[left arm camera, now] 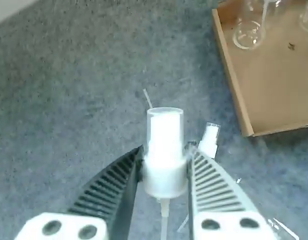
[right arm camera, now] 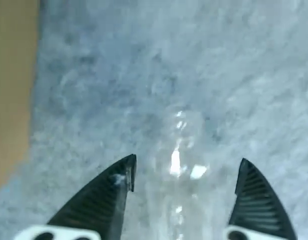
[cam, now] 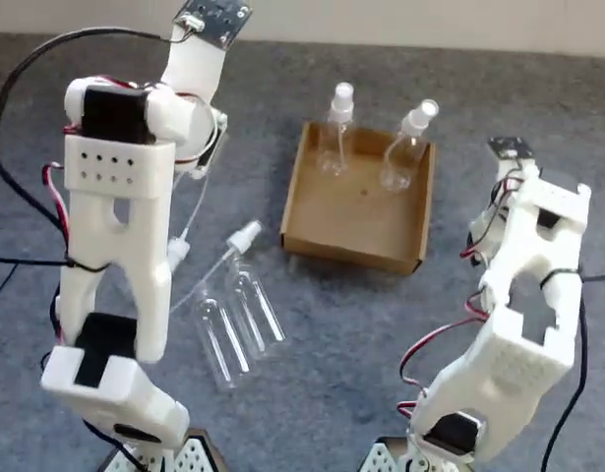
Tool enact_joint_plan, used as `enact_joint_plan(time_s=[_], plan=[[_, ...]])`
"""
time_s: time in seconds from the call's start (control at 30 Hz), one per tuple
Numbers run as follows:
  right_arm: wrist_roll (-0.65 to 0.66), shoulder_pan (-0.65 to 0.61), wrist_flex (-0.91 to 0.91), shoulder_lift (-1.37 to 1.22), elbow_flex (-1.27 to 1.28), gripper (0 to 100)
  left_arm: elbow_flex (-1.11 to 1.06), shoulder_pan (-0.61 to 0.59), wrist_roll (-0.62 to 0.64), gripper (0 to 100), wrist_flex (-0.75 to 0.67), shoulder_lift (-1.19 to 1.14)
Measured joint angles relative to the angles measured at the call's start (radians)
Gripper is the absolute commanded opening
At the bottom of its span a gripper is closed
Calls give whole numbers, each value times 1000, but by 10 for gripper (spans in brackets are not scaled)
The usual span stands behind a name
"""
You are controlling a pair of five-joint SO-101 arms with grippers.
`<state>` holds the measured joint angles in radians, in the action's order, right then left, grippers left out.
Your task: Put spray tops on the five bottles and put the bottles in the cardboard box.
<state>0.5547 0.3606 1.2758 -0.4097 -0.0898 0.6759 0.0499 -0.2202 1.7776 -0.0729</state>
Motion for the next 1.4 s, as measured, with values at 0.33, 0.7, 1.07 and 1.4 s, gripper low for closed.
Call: enact_joint_plan(time_s=[0.33,0.7,1.07,1.4], plan=[[-2,2,38,-132,-117,141,-29,0,-12,46,0,28],[-17,3,284,-115,-394,4,-29,0,-12,44,0,43],[-229,-227,471,242,-717,4,-144,0,23,45,0,353],[-169,-354,470,571,-445,4,-358,0,-25,46,0,575]])
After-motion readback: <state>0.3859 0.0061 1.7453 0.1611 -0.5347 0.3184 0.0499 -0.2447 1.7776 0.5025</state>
